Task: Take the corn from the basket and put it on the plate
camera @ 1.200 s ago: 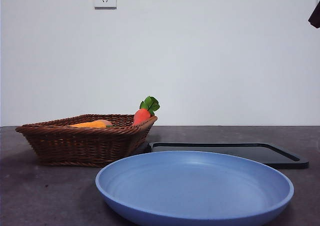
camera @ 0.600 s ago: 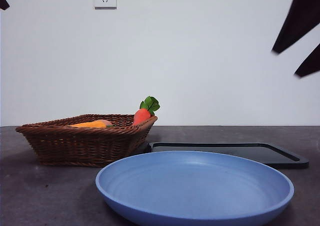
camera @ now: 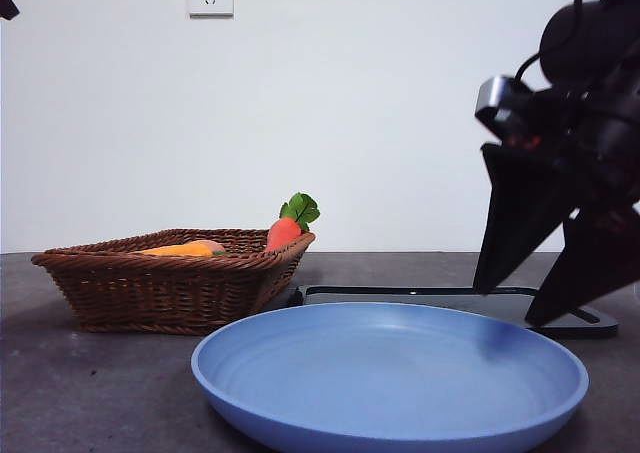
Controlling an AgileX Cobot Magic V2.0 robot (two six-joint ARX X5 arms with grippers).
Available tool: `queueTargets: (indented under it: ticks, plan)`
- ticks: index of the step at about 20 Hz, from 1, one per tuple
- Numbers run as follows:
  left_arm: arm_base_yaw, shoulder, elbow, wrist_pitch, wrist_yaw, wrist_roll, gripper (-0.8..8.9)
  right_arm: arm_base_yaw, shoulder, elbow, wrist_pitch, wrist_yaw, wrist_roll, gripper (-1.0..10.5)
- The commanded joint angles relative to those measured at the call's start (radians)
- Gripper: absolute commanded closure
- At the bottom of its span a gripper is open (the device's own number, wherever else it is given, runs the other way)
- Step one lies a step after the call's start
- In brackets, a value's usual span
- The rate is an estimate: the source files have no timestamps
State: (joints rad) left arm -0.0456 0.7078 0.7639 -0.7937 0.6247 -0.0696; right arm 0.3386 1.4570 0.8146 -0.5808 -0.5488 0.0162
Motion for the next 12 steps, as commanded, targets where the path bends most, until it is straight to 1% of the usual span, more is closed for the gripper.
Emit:
queueTargets:
  ticks: [1, 3, 5, 7, 9, 11, 12]
  plan:
    - [-0.002, 0.006, 0.019, 0.008, 0.003, 0.001, 4.11, 0.015, 0.048, 0.018, 0.016, 0.000, 0.006, 6.4]
    - [-0.002, 0.006, 0.019, 0.008, 0.003, 0.001, 4.11, 0.022, 0.073, 0.018, 0.019, 0.007, 0.006, 6.5]
    - [-0.002, 0.006, 0.019, 0.008, 0.003, 0.001, 4.11, 0.027, 0.092, 0.018, 0.021, 0.007, 0.006, 6.8]
    - [-0.002, 0.006, 0.019, 0.008, 0.003, 0.001, 4.11, 0.030, 0.109, 0.018, 0.022, 0.008, 0.006, 7.5]
    - [-0.002, 0.006, 0.019, 0.008, 0.003, 0.001, 4.11, 0.034, 0.122, 0.018, 0.021, 0.033, 0.007, 8.7]
    - [-0.002, 0.006, 0.019, 0.008, 0.003, 0.002, 4.11, 0.034, 0.125, 0.018, 0.020, 0.073, 0.015, 9.3]
    - [-0.002, 0.006, 0.019, 0.010, 0.003, 0.002, 4.11, 0.034, 0.125, 0.018, 0.020, 0.084, 0.026, 9.5]
